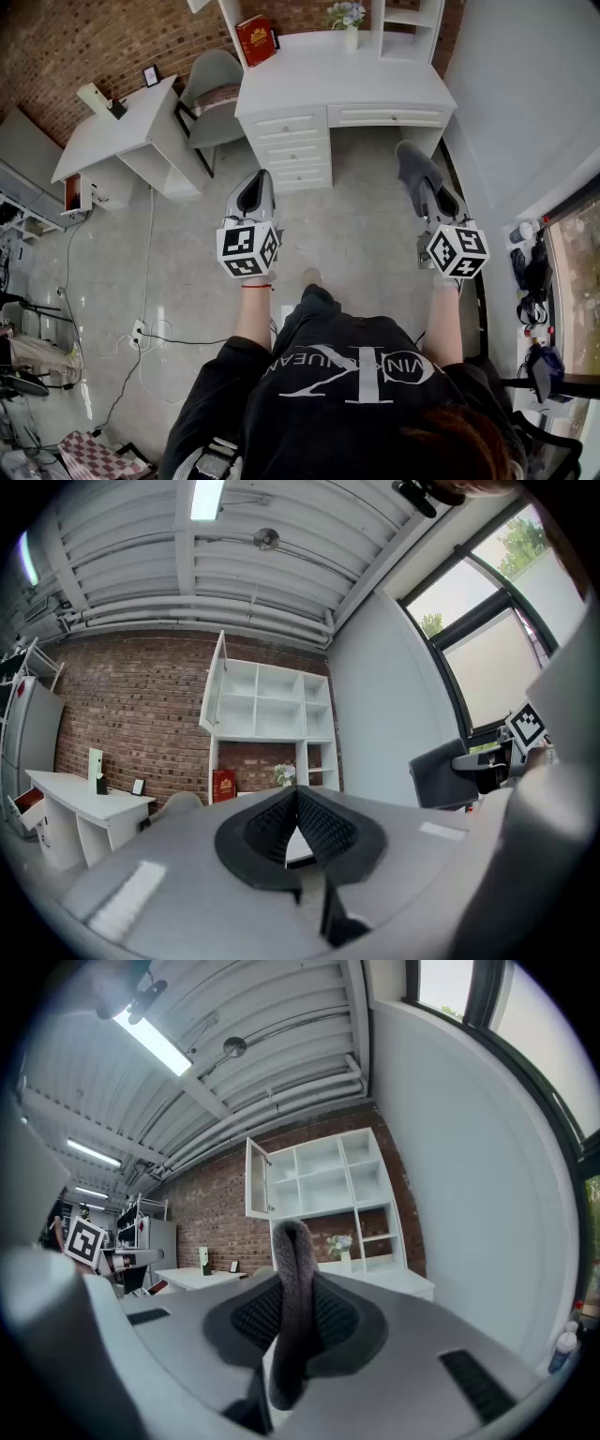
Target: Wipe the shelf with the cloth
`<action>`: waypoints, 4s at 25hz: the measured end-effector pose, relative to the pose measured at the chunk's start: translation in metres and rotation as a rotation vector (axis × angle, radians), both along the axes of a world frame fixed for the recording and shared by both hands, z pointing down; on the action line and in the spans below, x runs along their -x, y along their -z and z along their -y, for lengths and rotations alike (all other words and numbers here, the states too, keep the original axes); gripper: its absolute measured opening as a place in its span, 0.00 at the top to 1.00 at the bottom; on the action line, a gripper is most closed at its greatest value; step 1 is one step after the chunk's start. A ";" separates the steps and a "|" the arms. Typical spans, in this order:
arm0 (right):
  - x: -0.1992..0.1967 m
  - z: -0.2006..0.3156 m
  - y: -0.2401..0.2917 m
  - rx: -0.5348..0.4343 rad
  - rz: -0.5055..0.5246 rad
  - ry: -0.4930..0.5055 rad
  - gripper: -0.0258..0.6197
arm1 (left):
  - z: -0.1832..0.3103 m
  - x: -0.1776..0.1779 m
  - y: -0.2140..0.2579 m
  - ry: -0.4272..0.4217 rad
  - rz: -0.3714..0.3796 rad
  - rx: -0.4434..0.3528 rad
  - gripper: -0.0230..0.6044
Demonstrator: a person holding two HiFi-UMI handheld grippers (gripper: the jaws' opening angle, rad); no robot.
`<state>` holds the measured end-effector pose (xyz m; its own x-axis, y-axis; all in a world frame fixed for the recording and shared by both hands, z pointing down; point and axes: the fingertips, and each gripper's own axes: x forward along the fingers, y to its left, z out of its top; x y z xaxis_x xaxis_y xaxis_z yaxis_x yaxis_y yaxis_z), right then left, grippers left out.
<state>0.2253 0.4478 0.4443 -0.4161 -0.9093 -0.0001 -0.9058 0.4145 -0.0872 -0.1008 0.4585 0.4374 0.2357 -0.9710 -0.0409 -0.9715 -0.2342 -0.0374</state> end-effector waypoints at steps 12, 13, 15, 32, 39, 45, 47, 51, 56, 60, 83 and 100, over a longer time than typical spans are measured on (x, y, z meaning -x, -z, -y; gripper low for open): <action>-0.003 0.013 -0.012 0.022 0.000 -0.002 0.87 | 0.014 -0.002 -0.011 0.001 -0.002 0.022 0.95; -0.003 0.016 -0.012 0.022 0.008 -0.006 0.87 | 0.019 0.000 -0.010 0.000 -0.003 0.021 0.94; -0.003 0.025 -0.011 0.017 0.031 -0.013 0.87 | 0.031 0.004 -0.008 -0.002 -0.009 0.014 0.95; 0.019 0.160 -0.016 0.048 0.026 0.009 0.87 | 0.173 0.019 -0.016 -0.020 -0.038 0.035 0.95; 0.023 0.220 -0.012 0.045 0.048 -0.028 0.87 | 0.235 0.030 -0.014 -0.036 -0.022 0.044 0.95; 0.030 0.266 -0.009 0.050 0.079 -0.061 0.87 | 0.285 0.041 -0.006 -0.066 -0.016 0.032 0.95; 0.035 0.282 -0.009 0.045 0.085 -0.070 0.87 | 0.303 0.047 -0.005 -0.074 -0.017 0.026 0.95; 0.048 0.311 -0.008 0.032 0.086 -0.079 0.87 | 0.335 0.056 -0.002 -0.091 -0.017 0.013 0.95; 0.065 0.335 -0.009 0.031 0.080 -0.079 0.87 | 0.361 0.066 -0.007 -0.112 -0.022 0.019 0.95; 0.073 0.348 -0.015 0.053 0.063 -0.076 0.87 | 0.374 0.070 -0.020 -0.126 -0.033 0.046 0.95; 0.066 0.516 -0.006 0.060 0.100 0.014 0.87 | 0.511 0.054 -0.006 -0.081 -0.045 0.055 0.95; 0.072 0.674 0.005 0.080 0.085 0.183 0.87 | 0.647 0.023 0.007 -0.025 -0.053 0.058 0.95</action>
<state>0.1531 -0.2263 0.4390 -0.5761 -0.8169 0.0269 -0.8039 0.5603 -0.1995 -0.1240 -0.1884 0.4307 0.2591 -0.9658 0.0020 -0.9655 -0.2590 0.0282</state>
